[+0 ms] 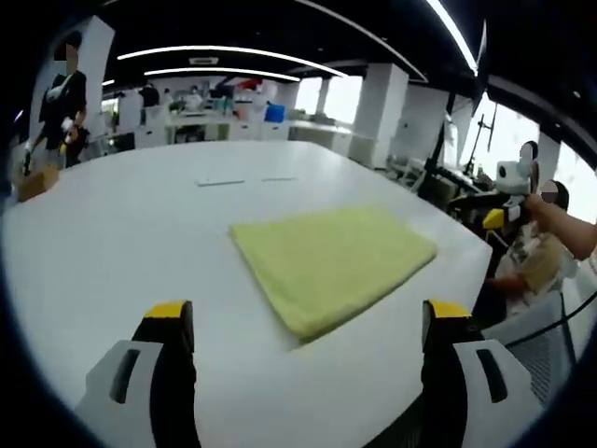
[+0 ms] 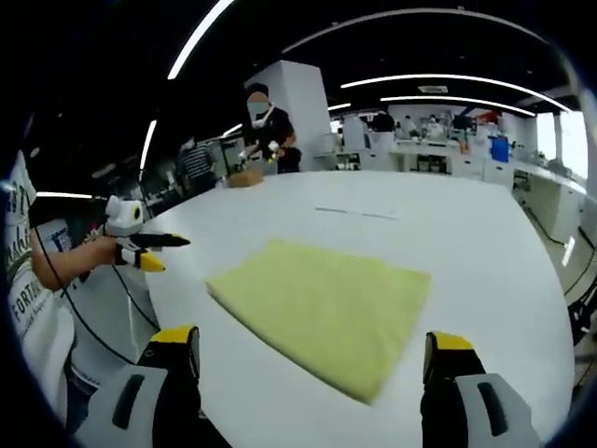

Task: Fold the garment on the visible template until the final outline fits inside the template.

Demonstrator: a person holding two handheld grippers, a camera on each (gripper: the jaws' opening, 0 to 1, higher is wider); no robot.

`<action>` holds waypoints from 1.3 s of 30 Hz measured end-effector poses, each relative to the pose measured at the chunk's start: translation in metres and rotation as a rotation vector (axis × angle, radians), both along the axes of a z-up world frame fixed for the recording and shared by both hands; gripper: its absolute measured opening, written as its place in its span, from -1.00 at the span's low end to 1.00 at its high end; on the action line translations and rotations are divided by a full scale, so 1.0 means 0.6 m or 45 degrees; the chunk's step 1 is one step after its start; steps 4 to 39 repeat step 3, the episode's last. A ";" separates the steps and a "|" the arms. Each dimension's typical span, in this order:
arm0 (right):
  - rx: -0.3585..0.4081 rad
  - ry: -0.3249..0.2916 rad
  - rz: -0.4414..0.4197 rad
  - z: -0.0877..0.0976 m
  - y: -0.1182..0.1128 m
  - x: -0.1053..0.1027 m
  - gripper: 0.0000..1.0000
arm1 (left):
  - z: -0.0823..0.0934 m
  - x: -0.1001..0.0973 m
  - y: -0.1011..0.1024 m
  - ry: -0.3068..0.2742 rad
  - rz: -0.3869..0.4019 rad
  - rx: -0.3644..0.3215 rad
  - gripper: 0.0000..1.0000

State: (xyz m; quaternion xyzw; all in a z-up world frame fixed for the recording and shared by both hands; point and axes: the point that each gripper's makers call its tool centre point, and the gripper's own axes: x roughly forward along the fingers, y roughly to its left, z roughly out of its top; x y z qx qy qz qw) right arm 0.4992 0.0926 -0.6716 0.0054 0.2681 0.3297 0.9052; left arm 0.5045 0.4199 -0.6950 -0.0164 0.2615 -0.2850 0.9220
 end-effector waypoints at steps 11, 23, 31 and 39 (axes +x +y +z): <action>-0.010 -0.015 -0.016 0.003 -0.004 0.000 0.86 | -0.003 -0.003 0.000 0.003 -0.004 0.012 0.98; -0.010 -0.015 -0.016 0.003 -0.004 0.000 0.86 | -0.003 -0.003 0.000 0.003 -0.004 0.012 0.98; -0.010 -0.015 -0.016 0.003 -0.004 0.000 0.86 | -0.003 -0.003 0.000 0.003 -0.004 0.012 0.98; -0.010 -0.015 -0.016 0.003 -0.004 0.000 0.86 | -0.003 -0.003 0.000 0.003 -0.004 0.012 0.98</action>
